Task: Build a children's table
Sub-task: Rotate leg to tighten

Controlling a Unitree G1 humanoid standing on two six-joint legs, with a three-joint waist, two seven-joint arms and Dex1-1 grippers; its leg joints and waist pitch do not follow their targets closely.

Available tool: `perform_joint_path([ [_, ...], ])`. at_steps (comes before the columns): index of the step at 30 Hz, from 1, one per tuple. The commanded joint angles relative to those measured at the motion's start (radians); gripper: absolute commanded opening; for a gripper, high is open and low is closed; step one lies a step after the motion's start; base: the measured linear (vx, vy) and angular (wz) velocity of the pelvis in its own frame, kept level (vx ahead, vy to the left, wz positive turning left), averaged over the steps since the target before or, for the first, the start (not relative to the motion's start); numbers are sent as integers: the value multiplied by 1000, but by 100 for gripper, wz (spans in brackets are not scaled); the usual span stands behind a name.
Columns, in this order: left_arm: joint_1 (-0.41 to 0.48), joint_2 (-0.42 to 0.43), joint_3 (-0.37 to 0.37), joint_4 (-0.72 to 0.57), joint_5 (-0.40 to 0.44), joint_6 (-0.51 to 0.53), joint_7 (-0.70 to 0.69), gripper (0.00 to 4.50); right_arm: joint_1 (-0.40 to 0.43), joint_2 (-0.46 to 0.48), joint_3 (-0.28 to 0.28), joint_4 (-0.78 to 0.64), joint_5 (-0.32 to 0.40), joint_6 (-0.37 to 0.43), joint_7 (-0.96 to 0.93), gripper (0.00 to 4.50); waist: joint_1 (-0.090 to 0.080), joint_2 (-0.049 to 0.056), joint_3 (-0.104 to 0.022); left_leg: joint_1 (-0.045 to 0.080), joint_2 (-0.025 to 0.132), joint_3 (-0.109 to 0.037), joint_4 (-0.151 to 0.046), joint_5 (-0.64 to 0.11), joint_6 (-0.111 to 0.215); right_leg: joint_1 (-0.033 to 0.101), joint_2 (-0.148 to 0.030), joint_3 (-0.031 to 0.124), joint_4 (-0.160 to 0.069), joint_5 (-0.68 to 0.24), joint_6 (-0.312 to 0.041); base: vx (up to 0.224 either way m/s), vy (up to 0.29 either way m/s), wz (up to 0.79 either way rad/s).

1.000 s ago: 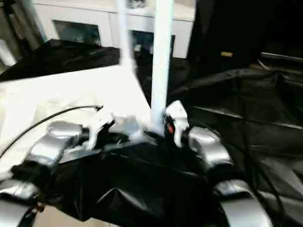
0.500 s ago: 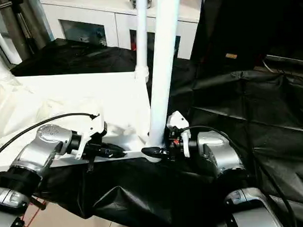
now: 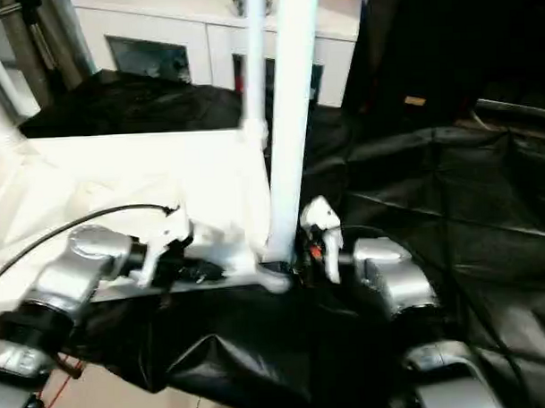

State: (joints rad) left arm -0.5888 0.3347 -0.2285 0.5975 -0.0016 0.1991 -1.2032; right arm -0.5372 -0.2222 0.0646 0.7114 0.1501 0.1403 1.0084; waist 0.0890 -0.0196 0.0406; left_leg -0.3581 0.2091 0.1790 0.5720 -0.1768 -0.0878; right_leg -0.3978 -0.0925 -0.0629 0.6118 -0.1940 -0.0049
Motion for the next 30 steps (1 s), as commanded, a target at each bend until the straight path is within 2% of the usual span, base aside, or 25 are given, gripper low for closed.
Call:
perform_joint_path([
  [1,-54,-77,19,13,-13,-4,101,0,-5,62,22,106,-62,13,-174,272,-6,-3,-46,12,19,-4,-74,-285,-14,38,-54,39,-90,-360,-182,0,0,0],
  [5,-104,-137,32,79,18,-8,251,0,-42,126,-17,179,-58,20,-350,272,-6,-3,-46,16,18,-5,-75,-302,-14,32,-53,40,-97,-395,-154,0,0,0],
  [8,-144,-199,56,131,32,0,400,0,-83,192,-56,251,-53,20,-534,272,-8,-2,-46,15,17,-5,-76,-304,-18,29,-50,40,-99,-390,-150,0,0,0],
  [10,-158,-232,64,152,33,-5,453,0,-102,225,-66,286,-58,-15,-579,272,-7,-1,-48,15,17,-5,-76,-298,-22,30,-50,40,-97,-368,-155,0,0,0],
  [11,-160,-245,62,155,35,-9,454,0,-111,237,-68,299,-58,-38,-577,307,-4,-2,-49,15,16,-3,-74,-294,-15,29,-50,41,-97,-351,-157,0,0,0],
  [12,-160,-246,61,155,35,-9,453,0,-111,238,-68,300,-57,-39,-576,307,-3,-2,-50,14,16,-3,-73,-288,-11,30,-51,41,-96,-336,-160,0,0,0],
  [13,-156,-247,56,150,36,-12,439,0,-113,242,-77,296,-43,-46,-556,328,-2,-3,-50,9,16,-3,-74,-272,-1,36,-49,40,-92,-304,-166,0,0,0],
  [15,-152,-245,52,148,36,-18,426,0,-114,242,-84,295,-36,-45,-548,344,-2,-3,-52,7,16,-2,-73,-257,10,38,-47,40,-88,-268,-172,0,0,0],
  [16,-148,-241,50,145,34,-19,415,0,-115,239,-89,293,-31,-45,-540,362,-4,-3,-52,2,15,-3,-74,-246,15,42,-48,39,-86,-255,-174,0,0,0],
  [21,-110,-201,27,105,13,-45,291,0,-111,195,-76,270,-25,-61,-410,402,-2,-4,-53,3,17,-2,-72,-245,29,42,-50,39,-86,-249,-181,0,0,0],
  [25,-83,-165,11,71,5,-40,206,0,-88,142,-29,228,-37,-52,-276,436,-5,-4,-54,-1,17,-1,-69,-209,46,47,-47,38,-78,-186,-200,0,0,0],
  [26,-74,-148,4,59,4,-44,174,0,-71,113,2,195,-45,-48,-196,445,-5,-6,-55,0,17,0,-68,-188,54,48,-46,38,-75,-151,-211,0,0,0],
  [30,-53,-105,-15,25,-6,-34,83,0,-33,46,40,122,-38,-43,-52,445,2,-3,-56,0,22,3,-63,-155,74,49,-44,37,-65,-74,-239,0,0,0],
])
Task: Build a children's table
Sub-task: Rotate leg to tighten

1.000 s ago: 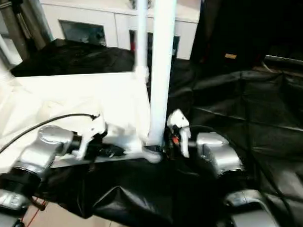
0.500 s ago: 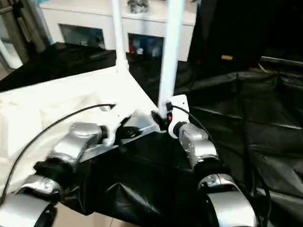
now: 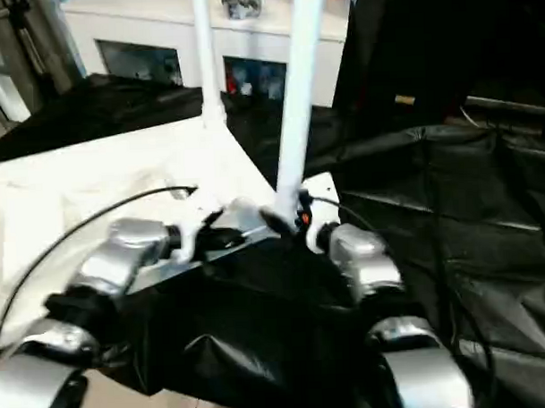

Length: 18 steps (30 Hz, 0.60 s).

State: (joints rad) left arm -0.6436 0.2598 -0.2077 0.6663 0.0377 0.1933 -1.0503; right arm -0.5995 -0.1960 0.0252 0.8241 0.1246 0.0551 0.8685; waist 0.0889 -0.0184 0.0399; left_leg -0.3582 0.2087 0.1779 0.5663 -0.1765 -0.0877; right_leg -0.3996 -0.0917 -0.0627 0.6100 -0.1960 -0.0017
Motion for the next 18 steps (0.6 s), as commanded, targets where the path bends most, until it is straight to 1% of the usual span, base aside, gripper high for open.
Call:
perform_joint_path([
  [1,7,-18,-42,-52,-46,-23,-95,0,36,6,85,-6,-11,45,121,445,4,-4,-57,2,23,3,-57,-152,76,53,-44,35,-60,-60,-250,0,0,0],
  [3,24,18,-59,-83,-52,-10,-166,0,50,-27,96,-39,-8,52,202,445,5,-3,-57,2,24,5,-56,-149,82,53,-44,35,-58,-45,-262,0,0,0],
  [6,43,52,-70,-113,-64,-12,-235,0,64,-58,112,-71,0,69,279,445,5,-3,-55,2,26,6,-57,-165,83,51,-46,36,-60,-61,-269,0,0,0],
  [7,43,52,-70,-113,-64,-12,-235,0,64,-58,112,-71,0,69,279,445,5,-3,-54,1,25,6,-57,-168,81,52,-46,36,-60,-69,-267,0,0,0],
  [8,52,71,-68,-127,-73,-11,-268,0,72,-80,127,-93,6,93,319,445,6,-4,-53,3,25,6,-58,-179,75,50,-46,36,-63,-94,-263,0,0,0],
  [9,54,77,-67,-132,-76,-10,-277,0,75,-85,130,-99,7,100,330,445,6,-4,-53,3,25,6,-58,-182,72,51,-46,36,-63,-105,-262,0,0,0],
  [11,59,89,-66,-144,-83,-2,-293,0,80,-96,136,-112,6,119,354,445,5,-3,-52,4,26,6,-60,-201,60,48,-48,37,-67,-143,-251,0,0,0],
  [12,61,92,-66,-147,-84,-1,-297,0,80,-96,136,-115,7,125,360,429,5,-6,-51,4,26,6,-61,-206,58,48,-48,37,-69,-154,-249,0,0,0],
  [13,62,96,-66,-150,-86,0,-301,0,81,-97,136,-117,10,133,369,429,6,-5,-51,5,26,5,-62,-208,55,48,-48,37,-68,-161,-247,0,0,0],
  [14,65,103,-66,-154,-88,3,-309,0,85,-100,139,-128,14,143,386,418,6,-4,-52,5,27,5,-62,-204,49,48,-48,37,-67,-156,-246,0,0,0],
  [15,66,105,-66,-156,-88,4,-311,0,87,-101,139,-132,15,145,389,418,6,-5,-52,6,27,5,-62,-200,49,48,-47,37,-66,-149,-247,0,0,0],
  [16,68,107,-68,-159,-90,9,-314,0,89,-102,140,-138,16,149,391,403,6,-5,-54,5,26,5,-60,-184,50,49,-46,37,-62,-116,-254,0,0,0],
  [17,69,109,-68,-162,-91,12,-317,0,90,-102,140,-141,19,153,392,403,6,-4,-54,5,26,5,-60,-179,52,49,-46,37,-61,-105,-257,0,0,0],
  [18,70,111,-69,-164,-92,14,-319,0,91,-102,140,-146,23,159,396,391,6,-5,-54,4,26,5,-59,-175,53,49,-46,37,-60,-96,-259,0,0,0],
])
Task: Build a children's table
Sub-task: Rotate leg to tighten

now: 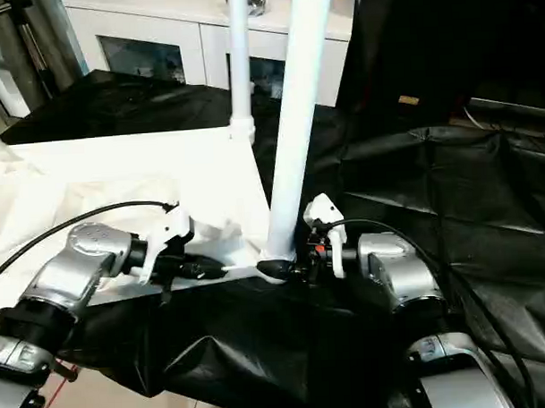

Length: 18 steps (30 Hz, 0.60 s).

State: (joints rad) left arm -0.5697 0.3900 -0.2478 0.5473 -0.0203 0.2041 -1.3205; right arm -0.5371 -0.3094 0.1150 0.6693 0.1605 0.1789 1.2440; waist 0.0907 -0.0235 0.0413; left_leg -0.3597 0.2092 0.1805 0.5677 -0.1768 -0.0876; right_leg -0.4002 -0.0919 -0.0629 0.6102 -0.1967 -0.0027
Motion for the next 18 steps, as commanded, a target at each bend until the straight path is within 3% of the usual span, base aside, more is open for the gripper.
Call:
perform_joint_path([
  [1,-2,-18,-30,-49,-36,5,-50,0,31,12,51,3,-9,44,24,381,4,-1,-57,5,24,3,-59,-165,56,51,-45,37,-59,-81,-262,0,0,0],
  [6,4,-19,-31,-57,-36,8,-50,0,41,15,56,-17,-6,67,29,342,7,-3,-56,5,24,4,-58,-156,63,51,-46,37,-59,-79,-260,0,0,0],
  [13,-10,-49,-18,-32,-20,-1,32,0,63,36,49,-31,-5,72,-18,285,8,-4,-55,8,24,3,-60,-175,47,49,-47,37,-63,-114,-247,0,0,0],
  [15,-22,-71,-6,-13,-14,-2,82,0,62,56,39,-13,-19,58,-81,274,9,-4,-53,9,24,3,-62,-195,42,48,-48,38,-68,-149,-241,0,0,0],
  [18,-52,-122,15,29,2,-8,192,0,37,117,-9,63,-37,29,-263,270,3,-5,-44,16,20,-1,-69,-280,5,40,-53,40,-87,-314,-201,0,0,0],
])
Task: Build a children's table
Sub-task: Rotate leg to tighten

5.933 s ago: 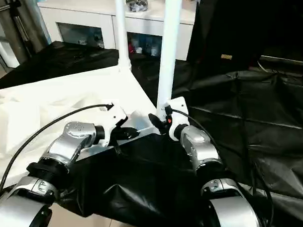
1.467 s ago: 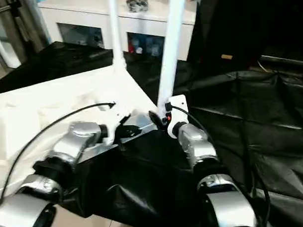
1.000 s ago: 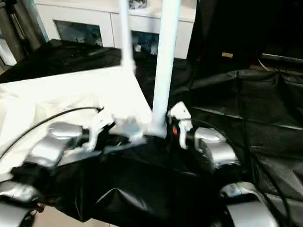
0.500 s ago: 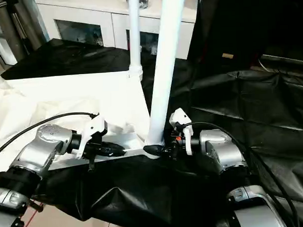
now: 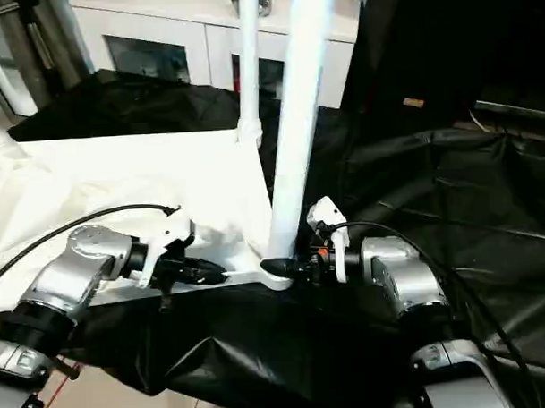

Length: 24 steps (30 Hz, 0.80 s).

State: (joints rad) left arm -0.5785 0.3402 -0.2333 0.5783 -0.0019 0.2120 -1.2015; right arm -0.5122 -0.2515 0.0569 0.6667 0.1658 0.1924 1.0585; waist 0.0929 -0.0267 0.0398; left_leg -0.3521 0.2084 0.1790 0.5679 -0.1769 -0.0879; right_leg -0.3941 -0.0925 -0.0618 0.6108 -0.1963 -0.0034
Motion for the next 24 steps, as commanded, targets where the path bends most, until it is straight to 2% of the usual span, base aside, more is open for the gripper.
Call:
perform_joint_path([
  [1,-54,-89,5,13,-11,-17,104,0,2,80,29,88,-39,12,-134,270,-3,-2,-42,10,20,-3,-72,-299,-6,31,-55,40,-93,-377,-180,0,0,0],
  [3,-65,-105,8,27,-4,-21,139,0,-10,100,10,109,-37,8,-190,268,-8,-2,-43,9,20,-7,-74,-314,-12,32,-54,39,-97,-415,-159,0,0,0],
  [4,-97,-156,20,69,11,-18,241,0,-51,153,-37,180,-28,3,-370,268,-8,-1,-41,12,22,-8,-76,-328,-14,28,-55,38,-101,-432,-151,0,0,0],
  [5,-99,-159,21,71,12,-18,246,0,-53,156,-40,184,-27,4,-380,267,-14,3,-39,14,19,-5,-75,-340,-22,20,-52,40,-105,-444,-146,0,0,0],
  [6,-111,-176,26,86,18,-16,285,0,-66,173,-51,205,-25,0,-430,267,-13,1,-43,14,18,-11,-75,-338,-25,27,-55,36,-102,-448,-143,0,0,0],
  [7,-126,-197,35,103,21,-11,329,0,-83,195,-67,233,-21,2,-496,267,-13,4,-45,7,19,-10,-77,-318,-26,30,-53,38,-100,-421,-138,0,0,0],
  [8,-141,-218,46,121,23,-8,374,0,-100,218,-84,262,-19,4,-558,267,-14,4,-44,11,18,-8,-75,-325,-28,23,-50,38,-100,-407,-143,0,0,0],
  [9,-153,-235,55,135,24,-6,407,0,-114,235,-97,286,-18,3,-604,267,-14,3,-43,15,17,-7,-75,-333,-28,21,-49,38,-103,-415,-143,0,0,0],
  [10,-161,-246,59,146,24,-6,426,0,-126,249,-109,307,-20,-2,-636,267,-13,2,-45,10,16,-8,-75,-325,-25,26,-51,38,-101,-405,-145,0,0,0],
  [12,-167,-253,57,154,25,-12,434,0,-138,261,-109,325,-33,-23,-649,267,-10,3,-47,10,16,-6,-73,-312,-18,24,-51,39,-100,-380,-148,0,0,0],
  [14,-166,-254,55,154,26,-18,426,0,-144,264,-106,333,-37,-44,-637,267,-7,4,-50,3,17,-5,-73,-275,-3,31,-49,39,-92,-298,-162,0,0,0],
  [15,-167,-255,55,158,28,-23,425,0,-150,267,-110,343,-36,-53,-636,302,-7,3,-50,2,17,-4,-73,-268,0,33,-48,39,-90,-281,-165,0,0,0],
  [17,-163,-249,53,159,26,-29,408,0,-157,265,-117,351,-27,-60,-614,337,-7,2,-52,1,16,-1,-70,-241,11,36,-48,39,-85,-234,-183,0,0,0],
  [19,-157,-238,50,160,25,-39,381,0,-162,251,-104,355,-38,-77,-582,337,-7,3,-52,1,17,-1,-69,-228,16,37,-47,38,-82,-213,-190,0,0,0],
  [20,-150,-227,46,156,22,-47,354,0,-161,235,-81,354,-59,-99,-550,363,-7,3,-52,-2,16,-1,-70,-226,18,38,-47,38,-82,-211,-192,0,0,0],
  [24,-129,-199,28,131,14,-60,277,0,-147,199,-41,328,-83,-120,-469,380,-8,3,-52,0,17,-1,-69,-237,21,39,-47,37,-83,-218,-194,0,0,0],
])
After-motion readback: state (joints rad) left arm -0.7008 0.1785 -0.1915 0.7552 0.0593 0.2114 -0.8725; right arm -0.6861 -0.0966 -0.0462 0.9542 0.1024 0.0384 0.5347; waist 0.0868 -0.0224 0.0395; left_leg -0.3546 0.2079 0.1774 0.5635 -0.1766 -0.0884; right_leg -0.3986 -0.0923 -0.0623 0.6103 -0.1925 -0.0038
